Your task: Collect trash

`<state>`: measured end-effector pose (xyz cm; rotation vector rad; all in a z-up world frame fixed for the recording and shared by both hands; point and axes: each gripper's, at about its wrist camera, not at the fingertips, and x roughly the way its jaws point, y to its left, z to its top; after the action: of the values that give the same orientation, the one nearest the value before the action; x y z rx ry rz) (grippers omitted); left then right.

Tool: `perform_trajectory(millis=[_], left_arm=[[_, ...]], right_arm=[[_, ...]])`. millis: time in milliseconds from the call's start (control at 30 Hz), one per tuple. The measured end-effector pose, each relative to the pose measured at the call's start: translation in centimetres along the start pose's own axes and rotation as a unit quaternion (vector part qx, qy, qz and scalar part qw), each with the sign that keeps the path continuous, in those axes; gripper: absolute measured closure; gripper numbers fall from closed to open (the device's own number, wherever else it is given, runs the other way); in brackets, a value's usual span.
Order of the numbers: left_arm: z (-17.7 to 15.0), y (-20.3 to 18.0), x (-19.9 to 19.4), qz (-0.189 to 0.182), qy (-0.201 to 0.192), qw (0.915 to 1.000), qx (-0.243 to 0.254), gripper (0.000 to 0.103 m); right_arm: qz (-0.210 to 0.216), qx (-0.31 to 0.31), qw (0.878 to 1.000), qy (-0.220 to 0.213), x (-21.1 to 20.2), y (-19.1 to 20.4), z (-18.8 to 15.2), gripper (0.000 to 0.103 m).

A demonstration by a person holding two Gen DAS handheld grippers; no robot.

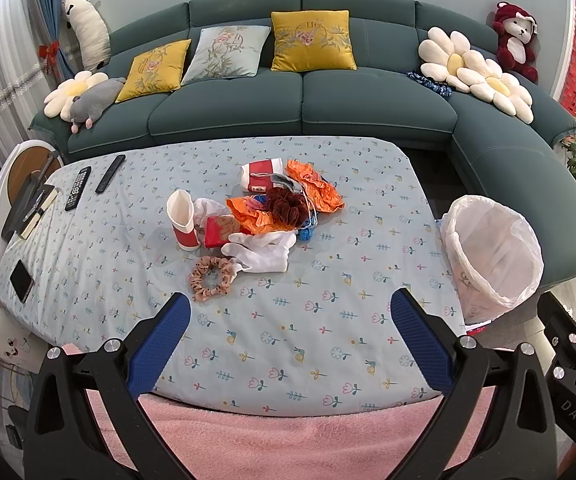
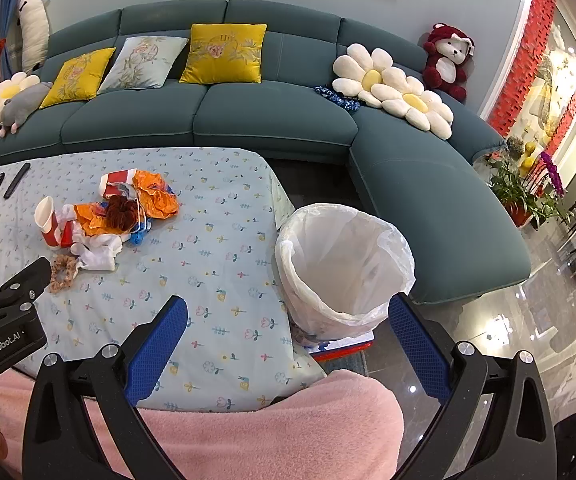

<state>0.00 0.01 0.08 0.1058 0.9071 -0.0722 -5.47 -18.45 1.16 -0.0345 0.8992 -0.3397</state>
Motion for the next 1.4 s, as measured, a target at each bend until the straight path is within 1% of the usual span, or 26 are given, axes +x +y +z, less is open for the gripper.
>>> perform_trajectory(millis=[233, 500, 567, 733, 767, 1100, 1400], left_arm=[[0.1, -0.1, 0.1, 0.000, -0.001, 1.0000, 0.000, 0.007], [0.5, -0.3, 0.2, -0.002, -0.004, 1.0000, 0.001, 0.007], [0.6, -0.9, -0.1, -0.003, -0.004, 1.0000, 0.002, 0.007], [0.9, -1.4, 0.1, -0.006, -0.004, 1.0000, 0.003, 0.007], [0.4, -0.4, -0.3, -0.009, -0.007, 0.9999, 0.002, 0.007], [0.5, -0.3, -0.1, -0.021, -0.017, 0.9996, -0.005, 0.007], [0.7, 1.8, 0.1, -0.040, -0.019, 0.9987, -0.027, 0.007]], right_arm=[[-0.001, 0.002, 1.000, -0.004, -0.5, -0.4, 1.6, 0.007], [-0.001, 0.002, 1.000, -0.004, -0.6, -0.3, 1.4, 0.007], [-0.002, 0.002, 1.000, -0.005, -0.6, -0.2, 1.2, 0.007], [-0.004, 0.003, 1.000, -0.007, -0.5, -0.2, 1.7, 0.007], [-0.005, 0.003, 1.000, -0.008, -0.5, -0.1, 1.7, 0.007], [-0.013, 0.016, 0.999, -0.030, -0.8, 0.3, 1.5, 0.007], [-0.018, 0.028, 0.998, -0.050, -1.5, 1.0, 1.8, 0.007]])
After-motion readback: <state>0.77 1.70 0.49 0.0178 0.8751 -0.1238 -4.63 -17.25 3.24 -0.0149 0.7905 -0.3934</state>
